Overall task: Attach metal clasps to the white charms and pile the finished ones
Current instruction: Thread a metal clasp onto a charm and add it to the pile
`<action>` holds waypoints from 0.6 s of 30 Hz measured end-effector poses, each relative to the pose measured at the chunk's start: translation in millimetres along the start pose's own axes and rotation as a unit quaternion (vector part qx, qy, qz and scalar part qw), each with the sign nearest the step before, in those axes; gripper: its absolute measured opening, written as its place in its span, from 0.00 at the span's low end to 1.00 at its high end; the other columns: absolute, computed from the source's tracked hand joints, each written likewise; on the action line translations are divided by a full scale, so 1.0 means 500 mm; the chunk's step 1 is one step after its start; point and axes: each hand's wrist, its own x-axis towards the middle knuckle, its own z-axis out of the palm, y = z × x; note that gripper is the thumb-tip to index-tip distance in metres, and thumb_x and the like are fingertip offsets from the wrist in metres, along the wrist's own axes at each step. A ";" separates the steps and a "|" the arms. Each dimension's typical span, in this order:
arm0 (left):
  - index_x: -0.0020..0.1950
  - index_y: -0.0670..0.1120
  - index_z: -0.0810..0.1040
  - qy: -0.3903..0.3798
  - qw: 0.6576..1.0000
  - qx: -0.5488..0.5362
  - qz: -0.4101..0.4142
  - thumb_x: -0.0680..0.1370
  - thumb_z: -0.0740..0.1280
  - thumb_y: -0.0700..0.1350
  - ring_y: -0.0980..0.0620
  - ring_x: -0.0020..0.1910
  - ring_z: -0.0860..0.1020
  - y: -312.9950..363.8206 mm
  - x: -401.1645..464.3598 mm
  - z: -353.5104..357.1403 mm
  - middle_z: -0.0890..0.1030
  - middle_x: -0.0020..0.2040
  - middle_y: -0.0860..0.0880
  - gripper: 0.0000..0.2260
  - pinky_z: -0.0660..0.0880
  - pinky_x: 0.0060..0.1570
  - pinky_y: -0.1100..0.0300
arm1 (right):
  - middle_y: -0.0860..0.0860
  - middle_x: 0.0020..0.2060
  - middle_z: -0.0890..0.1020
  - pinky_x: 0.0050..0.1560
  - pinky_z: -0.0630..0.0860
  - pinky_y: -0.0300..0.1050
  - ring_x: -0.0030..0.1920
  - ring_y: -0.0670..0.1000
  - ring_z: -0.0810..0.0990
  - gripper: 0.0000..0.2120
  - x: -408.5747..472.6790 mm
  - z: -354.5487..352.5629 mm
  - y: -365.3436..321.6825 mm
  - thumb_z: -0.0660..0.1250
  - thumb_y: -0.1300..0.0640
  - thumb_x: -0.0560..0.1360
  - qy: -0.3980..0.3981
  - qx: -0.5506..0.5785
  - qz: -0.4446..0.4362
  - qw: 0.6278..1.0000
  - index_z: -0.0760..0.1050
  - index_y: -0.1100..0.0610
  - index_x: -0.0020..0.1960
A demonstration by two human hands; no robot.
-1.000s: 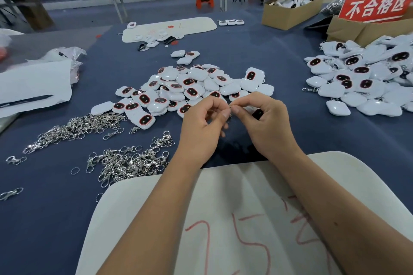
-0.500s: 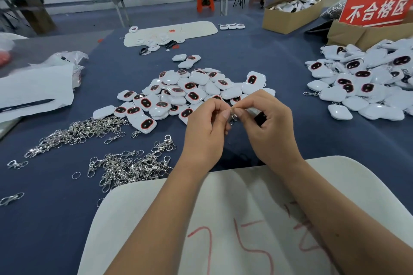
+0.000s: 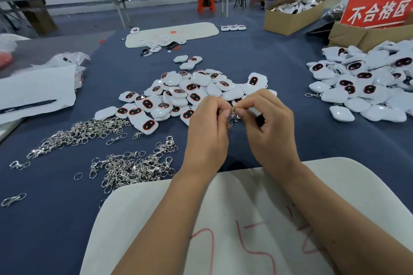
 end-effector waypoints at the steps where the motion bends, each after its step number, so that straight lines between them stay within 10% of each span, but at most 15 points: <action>1: 0.46 0.44 0.74 0.002 1.000 -0.010 -0.005 0.82 0.61 0.34 0.53 0.37 0.73 0.002 0.000 0.003 0.76 0.37 0.51 0.08 0.69 0.40 0.65 | 0.51 0.42 0.81 0.44 0.75 0.48 0.44 0.52 0.79 0.07 0.000 0.001 -0.002 0.70 0.71 0.77 0.005 0.008 0.007 1.000 0.81 0.61 0.44; 13: 0.46 0.41 0.75 0.024 1.000 -0.020 0.000 0.82 0.63 0.35 0.50 0.38 0.74 0.015 0.001 0.007 0.77 0.38 0.49 0.06 0.69 0.40 0.65 | 0.47 0.35 0.80 0.37 0.73 0.41 0.33 0.49 0.75 0.06 -0.010 0.013 -0.018 0.67 0.63 0.82 -0.009 0.155 0.167 0.974 0.79 0.56 0.48; 18: 0.45 0.43 0.73 -0.019 0.999 0.033 0.019 0.82 0.62 0.35 0.49 0.41 0.72 0.008 -0.003 0.001 0.75 0.41 0.50 0.07 0.68 0.42 0.61 | 0.53 0.34 0.80 0.29 0.71 0.41 0.32 0.50 0.75 0.06 0.001 0.012 0.002 0.62 0.66 0.80 0.028 0.317 0.337 0.886 0.72 0.58 0.55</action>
